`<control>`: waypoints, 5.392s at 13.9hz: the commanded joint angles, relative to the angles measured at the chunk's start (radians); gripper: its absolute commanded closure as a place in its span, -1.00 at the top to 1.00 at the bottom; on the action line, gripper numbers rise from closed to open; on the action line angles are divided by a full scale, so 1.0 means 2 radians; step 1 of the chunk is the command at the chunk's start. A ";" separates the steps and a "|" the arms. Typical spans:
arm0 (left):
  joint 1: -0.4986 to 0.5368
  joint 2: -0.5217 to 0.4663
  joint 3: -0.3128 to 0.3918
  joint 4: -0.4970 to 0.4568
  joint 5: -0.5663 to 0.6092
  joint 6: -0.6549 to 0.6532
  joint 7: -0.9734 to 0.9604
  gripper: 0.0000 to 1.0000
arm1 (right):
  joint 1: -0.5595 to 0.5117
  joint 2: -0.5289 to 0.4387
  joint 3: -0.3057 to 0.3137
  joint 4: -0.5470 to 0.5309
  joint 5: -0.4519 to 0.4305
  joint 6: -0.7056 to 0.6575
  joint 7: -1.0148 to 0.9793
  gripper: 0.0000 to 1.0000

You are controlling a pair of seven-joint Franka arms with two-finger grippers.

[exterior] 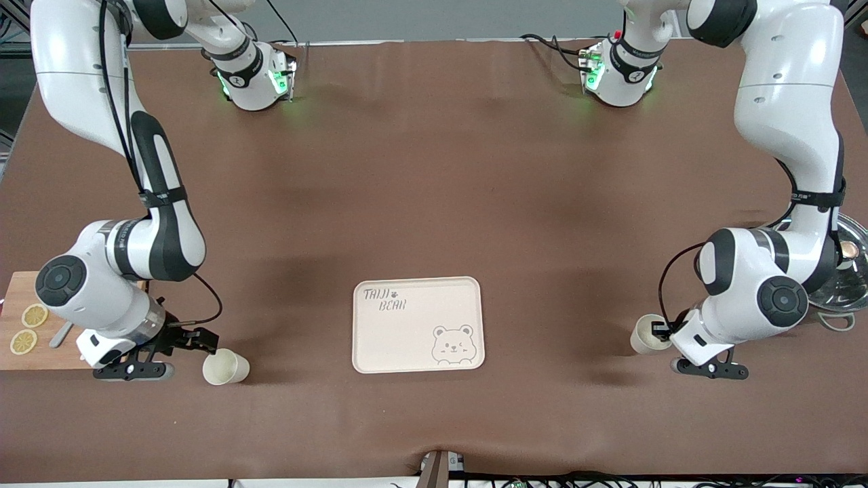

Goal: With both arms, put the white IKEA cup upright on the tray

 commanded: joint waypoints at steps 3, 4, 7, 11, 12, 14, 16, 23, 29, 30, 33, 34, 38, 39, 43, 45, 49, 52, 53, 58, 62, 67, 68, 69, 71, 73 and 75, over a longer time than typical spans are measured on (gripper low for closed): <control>0.000 -0.030 -0.047 0.002 0.007 -0.008 0.000 -1.00 | -0.008 0.045 0.001 0.046 0.008 0.027 -0.005 1.00; 0.000 -0.030 -0.059 0.006 0.007 -0.008 -0.001 -1.00 | -0.008 0.050 0.001 0.047 0.008 0.029 -0.005 1.00; -0.001 -0.030 -0.093 0.008 0.006 -0.008 -0.006 -1.00 | -0.007 0.066 0.001 0.046 0.009 0.041 -0.003 1.00; -0.028 -0.028 -0.133 0.014 0.005 -0.008 -0.069 -1.00 | -0.005 0.075 0.001 0.044 0.010 0.048 -0.002 1.00; -0.043 -0.027 -0.133 0.015 0.005 -0.007 -0.082 -1.00 | -0.005 0.079 0.002 0.044 0.011 0.048 -0.001 1.00; -0.070 -0.025 -0.133 0.025 0.005 -0.004 -0.125 -1.00 | -0.006 0.090 0.003 0.043 0.015 0.059 -0.002 1.00; -0.104 -0.017 -0.129 0.038 0.006 -0.001 -0.166 -1.00 | 0.000 0.093 0.003 0.043 0.017 0.080 0.001 1.00; -0.150 0.051 -0.126 0.050 0.008 0.058 -0.211 -1.00 | 0.001 0.096 0.003 0.043 0.017 0.077 0.000 -0.19; -0.223 0.081 -0.043 0.066 0.006 0.058 -0.221 -1.00 | 0.005 0.096 0.003 0.043 0.015 0.074 0.000 -1.00; -0.225 0.082 -0.043 0.066 0.006 0.058 -0.222 -1.00 | 0.005 0.095 0.003 0.043 0.015 0.074 0.000 -1.00; -0.225 0.085 -0.043 0.066 0.006 0.059 -0.222 -1.00 | 0.015 0.091 0.003 0.049 0.014 0.050 0.002 -1.00; -0.225 0.085 -0.043 0.066 0.006 0.059 -0.222 -0.90 | 0.015 0.089 0.004 0.061 0.016 0.028 0.006 -1.00; -0.225 0.086 -0.042 0.066 0.006 0.064 -0.221 0.99 | 0.044 0.084 0.005 0.095 0.015 -0.034 0.076 -1.00; -0.225 0.085 -0.042 0.066 0.007 0.065 -0.220 1.00 | 0.055 0.083 0.005 0.102 0.014 -0.044 0.101 -1.00; -0.222 0.063 -0.042 0.066 0.007 0.050 -0.221 1.00 | 0.113 0.080 0.004 0.125 0.014 -0.082 0.224 -1.00; -0.217 0.047 -0.043 0.066 0.008 0.039 -0.221 1.00 | 0.144 0.081 0.003 0.127 0.012 -0.081 0.280 -1.00; -0.204 0.001 -0.041 0.064 0.009 0.028 -0.221 1.00 | 0.180 0.081 -0.001 0.126 0.007 -0.080 0.329 -1.00; -0.168 -0.036 -0.043 0.061 0.011 -0.003 -0.215 1.00 | 0.198 0.086 -0.001 0.125 -0.001 -0.073 0.362 -1.00; -0.159 -0.045 -0.044 0.061 0.008 -0.017 -0.214 1.00 | 0.201 0.086 -0.001 0.124 -0.011 -0.072 0.372 -1.00; -0.112 -0.097 -0.045 0.059 0.009 -0.115 -0.194 1.00 | 0.222 0.094 0.000 0.119 -0.026 -0.052 0.399 -1.00; -0.091 -0.130 -0.041 0.059 0.008 -0.176 -0.169 1.00 | 0.232 0.106 0.000 0.119 -0.031 -0.035 0.414 -1.00; -0.030 -0.171 -0.044 0.055 0.004 -0.237 -0.116 1.00 | 0.241 0.122 0.000 0.119 -0.032 -0.009 0.427 -1.00; -0.013 -0.176 -0.047 0.055 0.003 -0.241 -0.107 1.00 | 0.241 0.123 0.000 0.118 -0.031 -0.006 0.426 -1.00; -0.004 -0.185 -0.047 0.055 0.003 -0.250 -0.106 1.00 | 0.241 0.125 0.000 0.118 -0.031 -0.003 0.426 -1.00; 0.010 -0.202 -0.047 0.051 -0.004 -0.283 -0.112 1.00 | 0.241 0.125 0.000 0.118 -0.031 -0.002 0.426 -1.00; 0.033 -0.220 -0.046 0.045 -0.030 -0.300 -0.112 1.00 | 0.239 0.124 0.000 0.118 -0.030 -0.003 0.425 0.87; 0.040 -0.235 -0.045 0.043 -0.030 -0.313 -0.106 1.00 | 0.231 0.114 0.000 0.119 -0.031 -0.006 0.417 1.00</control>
